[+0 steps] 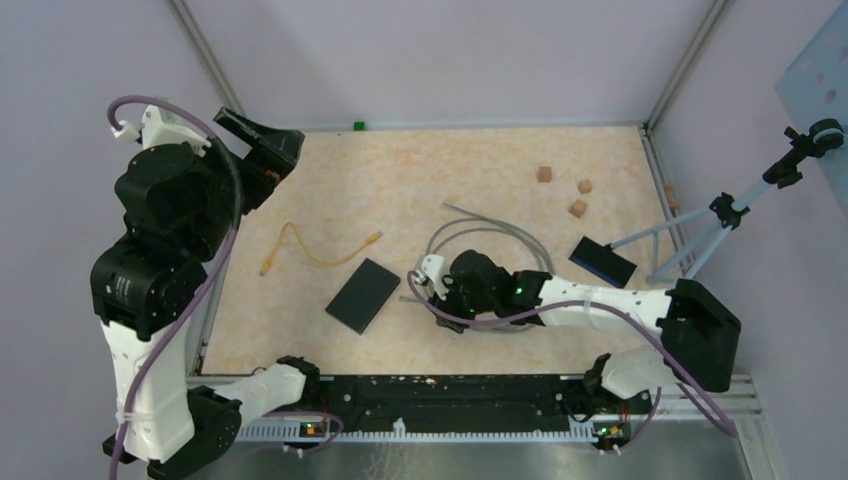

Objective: Insert the plug into the switch port
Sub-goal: Pick up the connector from the center of the board.

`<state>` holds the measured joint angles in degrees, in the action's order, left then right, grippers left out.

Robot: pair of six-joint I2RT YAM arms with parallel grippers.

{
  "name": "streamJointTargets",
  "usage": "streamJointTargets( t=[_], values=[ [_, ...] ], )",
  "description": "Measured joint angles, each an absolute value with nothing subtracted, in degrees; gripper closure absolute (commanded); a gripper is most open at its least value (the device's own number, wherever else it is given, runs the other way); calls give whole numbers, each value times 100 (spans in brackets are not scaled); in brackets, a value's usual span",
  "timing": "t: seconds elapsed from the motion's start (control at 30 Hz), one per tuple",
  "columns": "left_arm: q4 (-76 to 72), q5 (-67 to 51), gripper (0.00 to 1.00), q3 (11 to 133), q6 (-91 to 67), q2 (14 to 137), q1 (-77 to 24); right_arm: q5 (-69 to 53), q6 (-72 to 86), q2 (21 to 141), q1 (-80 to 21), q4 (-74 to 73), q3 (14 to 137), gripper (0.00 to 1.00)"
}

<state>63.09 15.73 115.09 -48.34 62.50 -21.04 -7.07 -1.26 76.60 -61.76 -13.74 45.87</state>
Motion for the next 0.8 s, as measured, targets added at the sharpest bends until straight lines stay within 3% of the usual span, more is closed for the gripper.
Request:
streamJointTargets(
  t=[0.37,0.8],
  values=[
    [6228,1774,1,11306,-4827,6289,-2104,-1514,-1291,9367,-6051,-854,5996,67],
    [5865,1920,1,10836,-4729,5900,-2104,-2145,-1559,10311,-5653,-687,6202,68]
  ],
)
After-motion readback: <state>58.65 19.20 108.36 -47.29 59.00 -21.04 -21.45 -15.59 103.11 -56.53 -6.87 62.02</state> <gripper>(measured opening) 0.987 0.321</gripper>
